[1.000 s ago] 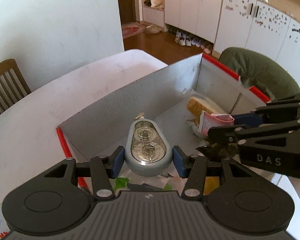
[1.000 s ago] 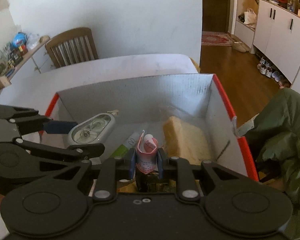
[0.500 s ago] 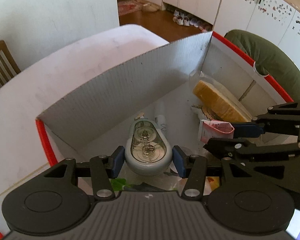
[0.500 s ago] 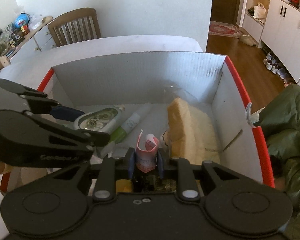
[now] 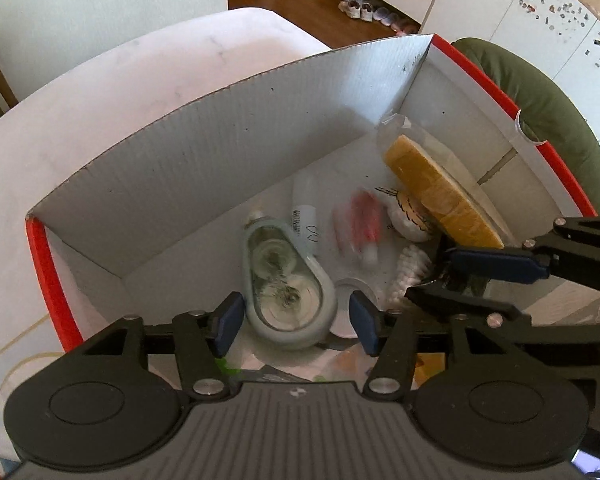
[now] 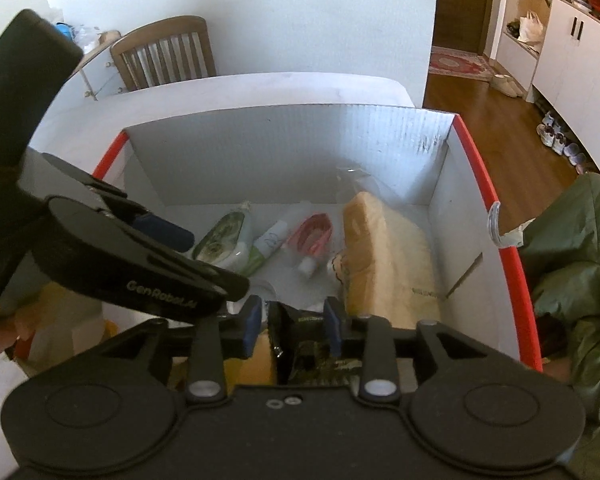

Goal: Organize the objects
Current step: 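Open both tools to drop the tape roller and pink item in the box, then withdraw both tools from the box back over the table items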

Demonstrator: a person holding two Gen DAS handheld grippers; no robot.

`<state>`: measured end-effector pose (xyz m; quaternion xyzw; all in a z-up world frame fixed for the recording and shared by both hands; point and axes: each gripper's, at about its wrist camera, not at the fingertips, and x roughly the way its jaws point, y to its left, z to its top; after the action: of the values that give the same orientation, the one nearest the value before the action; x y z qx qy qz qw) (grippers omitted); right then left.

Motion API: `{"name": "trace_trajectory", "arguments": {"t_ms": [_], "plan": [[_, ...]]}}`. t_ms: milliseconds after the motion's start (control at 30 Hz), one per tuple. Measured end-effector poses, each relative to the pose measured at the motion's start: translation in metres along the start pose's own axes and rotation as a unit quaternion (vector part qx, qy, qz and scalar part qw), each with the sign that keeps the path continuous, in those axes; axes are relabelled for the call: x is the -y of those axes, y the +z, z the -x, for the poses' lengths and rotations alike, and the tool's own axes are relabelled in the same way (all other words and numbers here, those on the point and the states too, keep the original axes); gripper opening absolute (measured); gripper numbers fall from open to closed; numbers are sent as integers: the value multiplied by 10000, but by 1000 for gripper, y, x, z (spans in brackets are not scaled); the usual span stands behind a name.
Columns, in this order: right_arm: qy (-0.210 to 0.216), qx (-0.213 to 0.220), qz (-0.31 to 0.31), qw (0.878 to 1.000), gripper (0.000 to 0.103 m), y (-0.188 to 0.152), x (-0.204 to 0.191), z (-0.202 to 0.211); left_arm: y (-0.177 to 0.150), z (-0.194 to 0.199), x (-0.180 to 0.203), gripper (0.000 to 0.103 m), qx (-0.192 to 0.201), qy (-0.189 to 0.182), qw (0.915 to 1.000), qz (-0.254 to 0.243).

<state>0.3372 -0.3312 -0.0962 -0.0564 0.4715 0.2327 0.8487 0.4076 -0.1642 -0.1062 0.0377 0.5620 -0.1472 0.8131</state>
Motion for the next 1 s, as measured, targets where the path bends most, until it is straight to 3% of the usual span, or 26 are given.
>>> {"name": "trace_trajectory", "arguments": {"t_ms": [67,367,633,1000], "plan": [[-24,40,65,10000,39,-1,-2,4,-1,2,-2,63,31,-80,10000,27],[-3,247,53,9997,48,-2,-4,28,-10,25,-2,64,409,-250,9986,231],[-86,473,42,9988,58,-4,-13,51,-21,60,3,64,948,-186,9953,52],[-102,759,-58,9970,75,-9,-34,79,-54,104,-1,64,1494,-388,9880,-61]]}}
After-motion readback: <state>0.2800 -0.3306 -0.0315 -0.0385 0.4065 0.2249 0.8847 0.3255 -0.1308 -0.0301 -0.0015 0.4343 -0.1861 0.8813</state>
